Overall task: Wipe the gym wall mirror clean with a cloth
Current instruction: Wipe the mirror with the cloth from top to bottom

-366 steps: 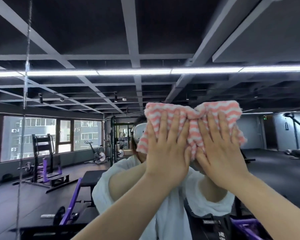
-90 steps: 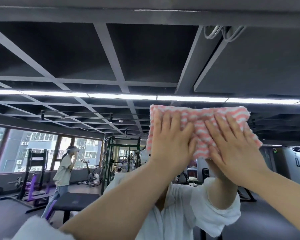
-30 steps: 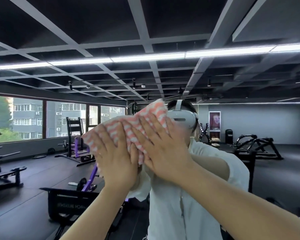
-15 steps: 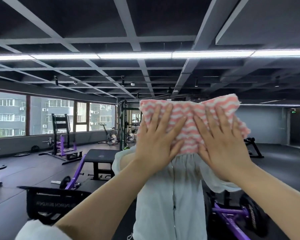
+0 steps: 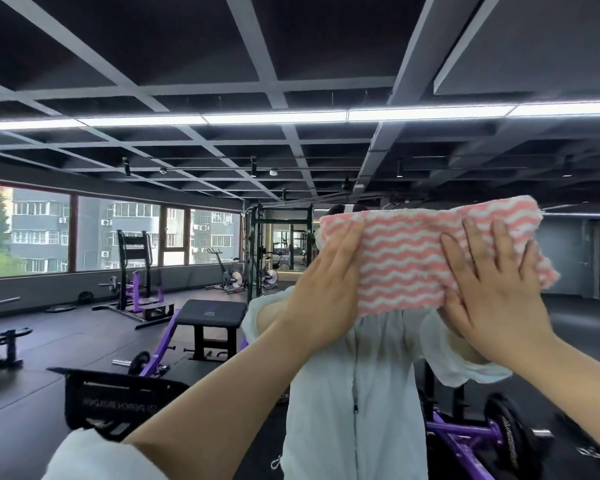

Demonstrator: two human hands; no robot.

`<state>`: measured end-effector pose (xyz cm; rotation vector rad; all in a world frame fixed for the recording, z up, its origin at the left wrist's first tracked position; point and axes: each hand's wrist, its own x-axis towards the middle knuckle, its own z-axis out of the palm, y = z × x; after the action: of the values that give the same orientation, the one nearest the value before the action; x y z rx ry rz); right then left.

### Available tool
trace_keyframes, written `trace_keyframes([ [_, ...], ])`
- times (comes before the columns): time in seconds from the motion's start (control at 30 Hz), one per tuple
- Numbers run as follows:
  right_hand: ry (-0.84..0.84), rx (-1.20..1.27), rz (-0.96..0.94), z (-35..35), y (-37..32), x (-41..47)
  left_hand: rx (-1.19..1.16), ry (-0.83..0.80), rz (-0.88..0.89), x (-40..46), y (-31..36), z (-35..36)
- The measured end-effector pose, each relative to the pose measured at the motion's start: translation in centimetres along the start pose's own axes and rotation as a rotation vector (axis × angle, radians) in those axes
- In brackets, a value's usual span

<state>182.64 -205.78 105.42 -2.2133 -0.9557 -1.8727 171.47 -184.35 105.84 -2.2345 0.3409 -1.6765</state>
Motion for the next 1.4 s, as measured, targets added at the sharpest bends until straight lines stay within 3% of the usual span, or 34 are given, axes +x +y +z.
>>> trace_keyframes([
  [0.1, 0.023, 0.03, 0.05, 0.2, -1.5, 0.0, -0.165, 0.026, -0.033, 1.0, 1.2, 0.0],
  [0.3, 0.099, 0.057, 0.016, 0.7, -6.1, 1.8, 0.182, 0.015, -0.041, 1.2, 1.1, 1.2],
  [0.6, 0.166, 0.11, -0.059, 1.1, -15.1, 5.7, 0.268, 0.018, -0.068, -4.4, -7.3, -1.2],
  [1.03, 0.131, 0.148, -0.224, 2.6, -30.0, 6.5, 0.295, -0.016, -0.179, -17.4, -16.2, -4.8],
  [1.17, 0.126, 0.165, -0.354, 3.1, -32.9, 5.0, 0.312, -0.12, -0.223, -22.2, -16.6, -5.5],
  [1.4, 0.017, 0.118, -0.517, 3.6, -33.1, 2.2, 0.238, -0.145, -0.347, -26.2, -13.7, -4.7],
])
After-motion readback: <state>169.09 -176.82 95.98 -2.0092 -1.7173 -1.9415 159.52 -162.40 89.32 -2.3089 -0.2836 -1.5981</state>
